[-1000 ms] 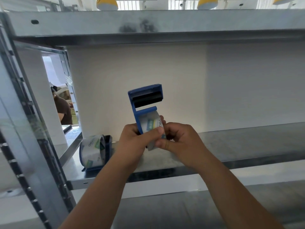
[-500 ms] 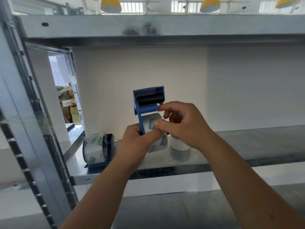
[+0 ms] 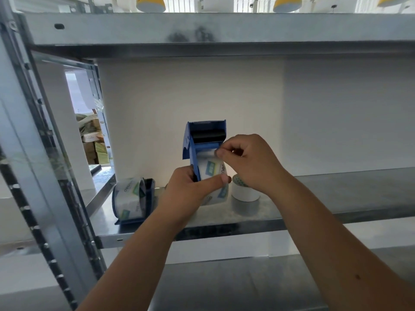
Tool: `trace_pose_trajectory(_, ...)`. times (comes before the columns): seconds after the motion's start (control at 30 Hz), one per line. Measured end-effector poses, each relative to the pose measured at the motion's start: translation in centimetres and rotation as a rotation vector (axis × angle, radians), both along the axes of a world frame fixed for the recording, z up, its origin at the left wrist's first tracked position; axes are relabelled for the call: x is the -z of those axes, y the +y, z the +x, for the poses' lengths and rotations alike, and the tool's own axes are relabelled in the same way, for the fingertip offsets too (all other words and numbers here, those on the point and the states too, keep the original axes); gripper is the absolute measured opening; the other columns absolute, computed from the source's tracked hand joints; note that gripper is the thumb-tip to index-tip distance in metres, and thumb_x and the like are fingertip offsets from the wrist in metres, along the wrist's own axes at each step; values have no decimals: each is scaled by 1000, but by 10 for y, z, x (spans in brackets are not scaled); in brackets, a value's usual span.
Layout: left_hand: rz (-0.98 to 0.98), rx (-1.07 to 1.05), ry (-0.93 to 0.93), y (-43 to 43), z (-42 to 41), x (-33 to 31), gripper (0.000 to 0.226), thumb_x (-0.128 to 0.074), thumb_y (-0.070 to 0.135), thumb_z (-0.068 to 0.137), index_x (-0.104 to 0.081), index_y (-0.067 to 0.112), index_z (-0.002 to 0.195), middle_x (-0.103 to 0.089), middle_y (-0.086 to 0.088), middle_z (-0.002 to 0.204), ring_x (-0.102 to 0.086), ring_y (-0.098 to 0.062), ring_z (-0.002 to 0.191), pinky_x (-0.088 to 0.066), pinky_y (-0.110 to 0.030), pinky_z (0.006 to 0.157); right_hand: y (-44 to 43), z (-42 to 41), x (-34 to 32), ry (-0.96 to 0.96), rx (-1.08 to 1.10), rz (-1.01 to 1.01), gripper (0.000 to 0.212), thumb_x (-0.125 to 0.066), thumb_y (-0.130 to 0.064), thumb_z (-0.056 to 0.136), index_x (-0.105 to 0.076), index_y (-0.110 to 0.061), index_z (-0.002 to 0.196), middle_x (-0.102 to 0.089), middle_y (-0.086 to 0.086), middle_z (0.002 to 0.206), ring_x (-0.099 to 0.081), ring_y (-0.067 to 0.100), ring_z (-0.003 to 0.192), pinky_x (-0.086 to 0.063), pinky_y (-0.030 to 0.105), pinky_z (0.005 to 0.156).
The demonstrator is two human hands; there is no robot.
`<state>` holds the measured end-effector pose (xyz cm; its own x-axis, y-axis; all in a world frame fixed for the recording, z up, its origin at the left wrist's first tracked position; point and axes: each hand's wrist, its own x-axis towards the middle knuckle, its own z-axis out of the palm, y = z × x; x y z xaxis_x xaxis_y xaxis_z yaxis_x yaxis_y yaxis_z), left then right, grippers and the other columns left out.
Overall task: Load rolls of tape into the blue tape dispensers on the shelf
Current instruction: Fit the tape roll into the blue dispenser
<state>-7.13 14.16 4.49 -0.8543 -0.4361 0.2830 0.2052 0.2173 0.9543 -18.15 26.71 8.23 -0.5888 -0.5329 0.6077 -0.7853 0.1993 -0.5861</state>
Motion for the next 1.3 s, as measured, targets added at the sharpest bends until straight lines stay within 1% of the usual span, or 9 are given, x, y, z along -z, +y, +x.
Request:
trace_pose_trajectory(0.1,-5,21,-27,0,-2,6,14,-86,23,81,-73,19,81,-80,12,72,-78,-5,70,-61,-19,59,-5,-9,2,-82,37,-53,19,-70,-21,93,-80,-11,80,-69,-21,62,-59,0,58,-48,32,65)
trace_pose_trajectory(0.17,26,38,-43,1,-1,7,18,-83,16,84,-68,23,79,-73,21,59,-69,7,54,-52,-10,47,-5,-11,1,-145,22,-123,18,-70,-19,91,-80,-8,80,-70,-8,61,-60,5,55,-55,39,67)
trace_pose_trajectory(0.23,46,49,-76,-5,-2,7,17,-85,17,83,-68,17,80,-75,17,60,-71,4,54,-57,-15,51,-3,-10,-2,-113,-4,-163,16,-69,-17,93,-81,-11,84,-68,-14,61,-59,2,56,-54,32,66)
trace_pose_trajectory(0.33,101,141,-148,-9,-1,4,41,-93,22,69,-74,2,100,-82,-12,96,-80,-29,94,-63,-52,91,-6,-7,-9,63,4,-117,17,-67,-15,97,-81,-18,89,-69,-15,80,-62,6,73,-50,24,71)
trace_pose_trajectory(0.5,232,243,-204,-12,-2,9,22,-73,-11,85,-79,8,95,-82,-13,102,-79,-25,97,-62,-38,87,-10,-9,-15,106,-89,-59,18,-66,-16,96,-76,-26,84,-70,-6,90,-63,14,81,-51,25,75)
trace_pose_trajectory(0.67,278,322,-236,-15,2,7,29,-69,-17,83,-79,6,98,-81,-14,101,-78,-24,96,-63,-33,80,-16,-11,-16,-51,-104,-112,24,-60,-10,99,-74,-21,83,-76,-5,89,-65,7,79,-54,24,75)
trace_pose_trajectory(0.8,311,308,-259,-11,2,5,31,-70,-13,85,-71,1,113,-82,-13,102,-79,-22,94,-63,-32,77,-27,-21,-17,-91,-20,-126,24,-57,-11,98,-74,-18,81,-77,-1,88,-67,13,78,-57,38,79)
trace_pose_trajectory(1.17,380,160,-299,1,2,-3,71,-79,-4,51,-64,-10,120,-77,-24,114,-75,-40,105,-61,-52,94,-60,-62,-45,-147,109,-189,23,-54,-9,92,-74,-7,80,-76,-8,81,-68,18,80,-53,32,74)
trace_pose_trajectory(1.3,387,115,-336,4,3,-8,20,-69,-17,69,-65,-4,83,-72,-23,109,-68,-47,106,-56,-56,100,-75,-76,-47,-223,134,-186,29,-51,-6,89,-69,-17,69,-79,2,88,-57,11,63,-46,28,63)
